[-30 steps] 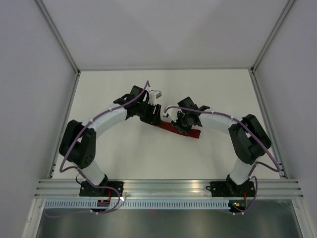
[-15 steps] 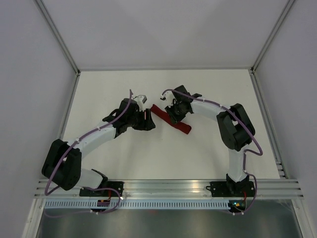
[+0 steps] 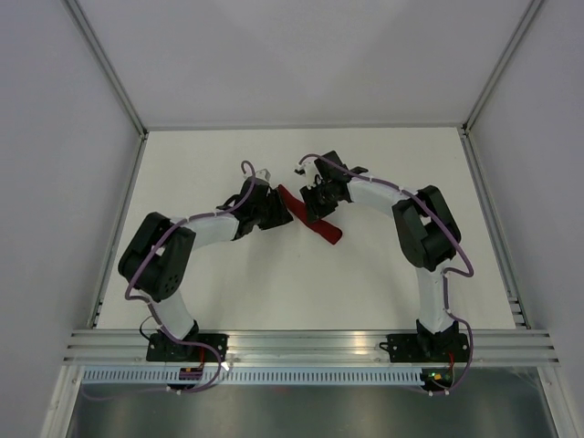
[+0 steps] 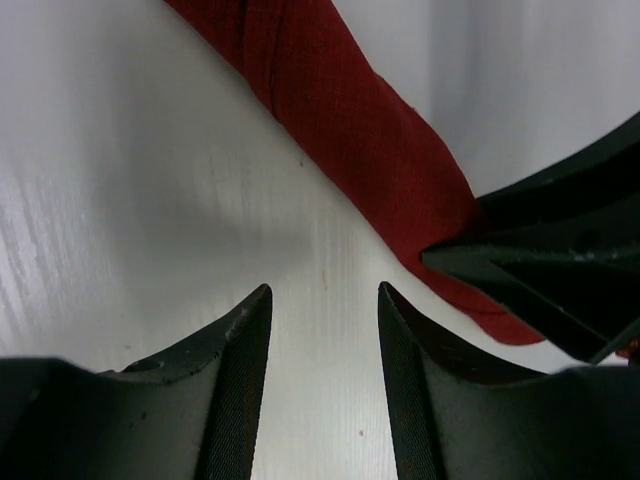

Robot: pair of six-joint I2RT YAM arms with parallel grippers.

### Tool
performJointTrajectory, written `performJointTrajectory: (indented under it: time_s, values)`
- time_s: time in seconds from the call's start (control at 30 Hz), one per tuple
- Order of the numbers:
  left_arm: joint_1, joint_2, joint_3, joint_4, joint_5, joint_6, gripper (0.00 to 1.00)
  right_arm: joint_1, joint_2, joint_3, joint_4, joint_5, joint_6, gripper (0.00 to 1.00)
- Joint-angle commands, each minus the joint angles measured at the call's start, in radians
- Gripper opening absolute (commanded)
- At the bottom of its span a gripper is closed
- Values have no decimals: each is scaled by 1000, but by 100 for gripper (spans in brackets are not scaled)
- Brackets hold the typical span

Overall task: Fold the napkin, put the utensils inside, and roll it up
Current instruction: Roll the napkin with the utensil

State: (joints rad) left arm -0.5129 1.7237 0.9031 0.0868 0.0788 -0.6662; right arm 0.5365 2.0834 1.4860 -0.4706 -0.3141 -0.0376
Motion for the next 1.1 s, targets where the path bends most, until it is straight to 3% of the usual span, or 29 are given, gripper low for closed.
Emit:
performJointTrajectory:
  time_s: [0.0, 0.57, 0.7, 1.07]
  values:
    - [-1, 60, 83, 80, -48, -108, 51, -4, 96, -24, -56, -2, 90, 26]
    - [20, 264, 287, -11, -7, -85, 49, -13, 113, 0, -28, -118, 183, 27]
    - [27, 303, 356, -68, 13, -33, 47, -13, 115, -1, -20, -141, 189, 32]
    - [37, 376, 497, -222, 67, 97, 45, -15, 142, 25, -23, -204, 206, 32]
